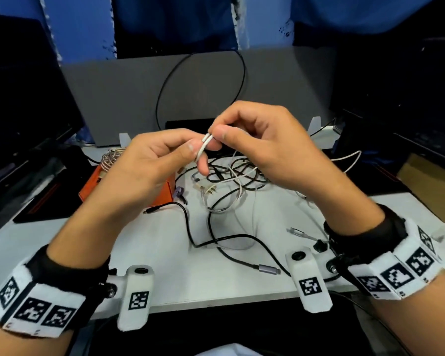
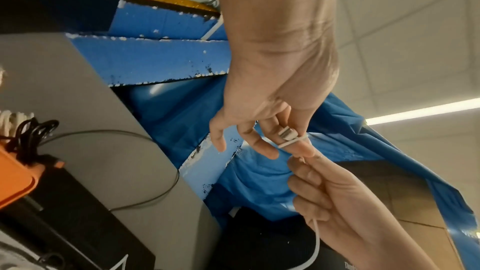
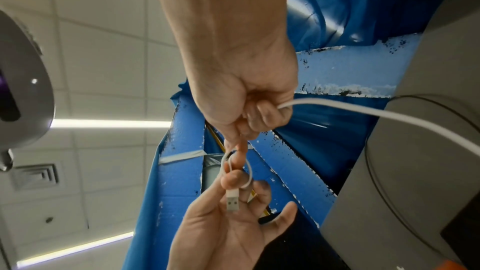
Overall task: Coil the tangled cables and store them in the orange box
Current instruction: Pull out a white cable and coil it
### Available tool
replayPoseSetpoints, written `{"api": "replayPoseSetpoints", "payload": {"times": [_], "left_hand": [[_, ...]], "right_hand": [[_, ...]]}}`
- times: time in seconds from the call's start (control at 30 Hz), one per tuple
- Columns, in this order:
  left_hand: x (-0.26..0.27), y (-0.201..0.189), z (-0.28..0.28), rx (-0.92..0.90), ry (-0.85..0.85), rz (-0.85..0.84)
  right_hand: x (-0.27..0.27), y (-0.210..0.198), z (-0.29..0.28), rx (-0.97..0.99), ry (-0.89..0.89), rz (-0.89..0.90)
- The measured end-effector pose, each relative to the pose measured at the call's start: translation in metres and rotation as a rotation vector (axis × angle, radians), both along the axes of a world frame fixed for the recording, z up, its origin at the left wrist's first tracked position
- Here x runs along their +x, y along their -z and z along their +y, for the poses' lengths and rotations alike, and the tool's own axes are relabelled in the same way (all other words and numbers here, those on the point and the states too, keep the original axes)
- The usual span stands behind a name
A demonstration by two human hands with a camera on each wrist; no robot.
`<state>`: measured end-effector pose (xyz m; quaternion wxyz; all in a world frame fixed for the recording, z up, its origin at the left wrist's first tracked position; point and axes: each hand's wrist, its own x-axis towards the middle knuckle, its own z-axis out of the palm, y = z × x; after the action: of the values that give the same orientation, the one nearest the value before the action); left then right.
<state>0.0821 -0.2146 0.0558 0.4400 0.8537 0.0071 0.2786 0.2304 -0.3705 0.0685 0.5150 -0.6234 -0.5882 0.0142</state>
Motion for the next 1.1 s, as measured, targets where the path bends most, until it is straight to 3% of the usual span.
{"api": "replayPoseSetpoints", "payload": {"times": [0.2, 0.37, 0.53, 0.7, 0.8, 0.9, 1.1], "left_hand": [[-0.002, -0.004, -0.004, -0.145, -0.120, -0.033], [-0.002, -0.004, -0.010, -0.101, -0.188, -0.122], [-0.002, -0.002, -0.003, -0.060, -0.084, -0.105], [-0.003, -0.002, 0.000, 0.132, 0.023, 0.057], [-0.002, 0.002, 0.000, -0.026, 0.148, 0.105], [-0.002, 0.003, 0.004, -0.242, 0.271, 0.058], [-0.001, 0.003, 0.004, -0.345, 0.359, -0.010]], "right_hand": [[-0.003, -0.001, -0.004, -0.181, 0.128, -0.179], [-0.016, 0.006, 0.000, -0.385, 0.126, -0.305], [-0.014, 0.003, 0.000, -0.264, 0.138, -0.281], [-0.003, -0.005, -0.007, -0.088, -0.018, -0.055], [0.003, -0.009, -0.013, -0.003, -0.089, -0.004], [0.005, -0.009, -0.014, 0.032, -0.027, -0.054], [0.005, -0.002, -0.005, 0.023, 0.067, -0.112]]}}
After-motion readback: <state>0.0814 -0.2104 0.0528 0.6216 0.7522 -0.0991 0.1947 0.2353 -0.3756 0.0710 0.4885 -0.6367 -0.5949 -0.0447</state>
